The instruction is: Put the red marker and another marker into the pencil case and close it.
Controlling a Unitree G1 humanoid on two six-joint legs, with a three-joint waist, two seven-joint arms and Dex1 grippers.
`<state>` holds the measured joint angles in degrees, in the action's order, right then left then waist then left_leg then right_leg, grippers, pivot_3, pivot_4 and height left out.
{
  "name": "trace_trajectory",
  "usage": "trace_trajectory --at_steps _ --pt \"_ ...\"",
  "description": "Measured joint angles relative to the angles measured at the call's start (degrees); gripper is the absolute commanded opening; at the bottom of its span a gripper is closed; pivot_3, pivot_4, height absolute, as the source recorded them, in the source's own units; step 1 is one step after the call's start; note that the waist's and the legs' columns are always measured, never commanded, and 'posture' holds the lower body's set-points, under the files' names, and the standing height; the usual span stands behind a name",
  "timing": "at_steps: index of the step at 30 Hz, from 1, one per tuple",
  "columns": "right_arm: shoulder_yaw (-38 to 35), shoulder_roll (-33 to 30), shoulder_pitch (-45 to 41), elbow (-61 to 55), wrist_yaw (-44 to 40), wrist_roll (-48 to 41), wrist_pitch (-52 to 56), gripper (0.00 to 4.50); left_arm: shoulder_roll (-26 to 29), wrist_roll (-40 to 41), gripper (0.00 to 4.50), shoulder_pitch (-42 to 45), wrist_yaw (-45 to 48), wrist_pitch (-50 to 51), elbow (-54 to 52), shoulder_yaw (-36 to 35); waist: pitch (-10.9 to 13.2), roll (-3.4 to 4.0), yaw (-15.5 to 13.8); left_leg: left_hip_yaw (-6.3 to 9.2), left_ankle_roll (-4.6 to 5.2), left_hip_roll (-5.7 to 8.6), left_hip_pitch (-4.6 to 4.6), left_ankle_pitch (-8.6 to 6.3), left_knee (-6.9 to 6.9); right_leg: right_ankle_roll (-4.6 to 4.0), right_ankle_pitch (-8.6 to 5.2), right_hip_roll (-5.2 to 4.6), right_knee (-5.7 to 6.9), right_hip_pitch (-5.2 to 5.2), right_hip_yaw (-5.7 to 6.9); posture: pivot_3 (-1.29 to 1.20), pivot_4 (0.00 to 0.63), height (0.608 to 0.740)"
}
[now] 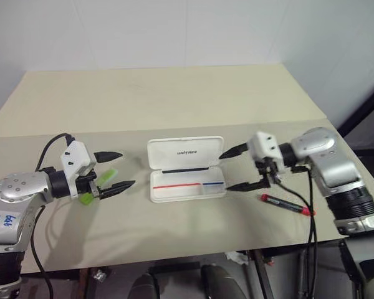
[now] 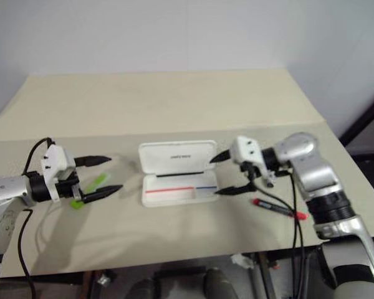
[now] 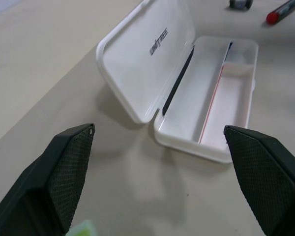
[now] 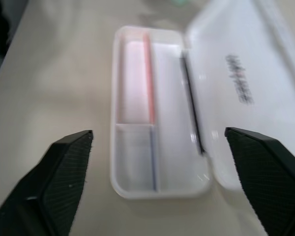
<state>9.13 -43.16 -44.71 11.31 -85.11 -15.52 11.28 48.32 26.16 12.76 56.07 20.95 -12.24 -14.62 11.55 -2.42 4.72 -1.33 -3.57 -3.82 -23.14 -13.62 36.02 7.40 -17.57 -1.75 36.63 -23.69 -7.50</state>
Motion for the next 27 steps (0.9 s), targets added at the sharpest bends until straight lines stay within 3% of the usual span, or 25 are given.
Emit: trace_trajectory --at_steps 7,12,16,22,27 --pt "-5.2 -5.0 1.8 4.8 1.6 -0.3 0.1 4.46 1.2 4.4 4.50 5.5 3.1 4.9 -5.8 2.8 0.0 0.00 0.0 -0.01 0.04 0.01 -0.05 -0.03 0.02 0.04 0.02 0.00 -0.14 0.04 -0.01 0.00 0.150 0.740" --pt "-3.5 -10.5 2.0 12.7 6.1 8.4 -0.2 4.46 2.2 4.9 4.50 9.6 5.5 7.0 -7.1 6.9 0.0 0.02 0.1 -0.05 0.05 0.02 -0.05 -0.03 0.06 0.03 0.01 0.00 -0.15 0.02 -0.05 0.00 0.150 0.740" --pt "-2.4 -11.4 1.2 16.2 8.1 13.0 1.5 4.46 1.9 4.7 4.50 12.3 5.9 7.0 -6.7 9.3 0.1 0.10 0.5 -0.14 0.05 0.01 0.00 -0.03 0.05 0.07 0.04 0.04 -0.12 -0.01 -0.16 0.00 0.150 0.740" --pt "-2.6 -15.7 4.0 9.2 2.6 11.4 2.9 4.46 1.0 4.6 4.50 13.0 5.9 6.5 -5.9 10.4 0.1 0.24 0.1 -0.14 0.08 0.02 -0.03 -0.06 0.05 0.19 0.01 0.05 -0.14 0.00 -0.20 0.00 0.150 0.740" --pt "-2.7 -19.6 9.3 -0.5 0.5 8.9 10.6 4.46 0.2 4.3 4.50 11.6 6.1 6.0 -5.0 11.1 0.1 0.25 -0.1 -0.14 0.09 0.02 -0.05 -0.08 0.12 0.19 -0.01 0.05 -0.14 0.00 -0.22 0.00 0.150 0.740"
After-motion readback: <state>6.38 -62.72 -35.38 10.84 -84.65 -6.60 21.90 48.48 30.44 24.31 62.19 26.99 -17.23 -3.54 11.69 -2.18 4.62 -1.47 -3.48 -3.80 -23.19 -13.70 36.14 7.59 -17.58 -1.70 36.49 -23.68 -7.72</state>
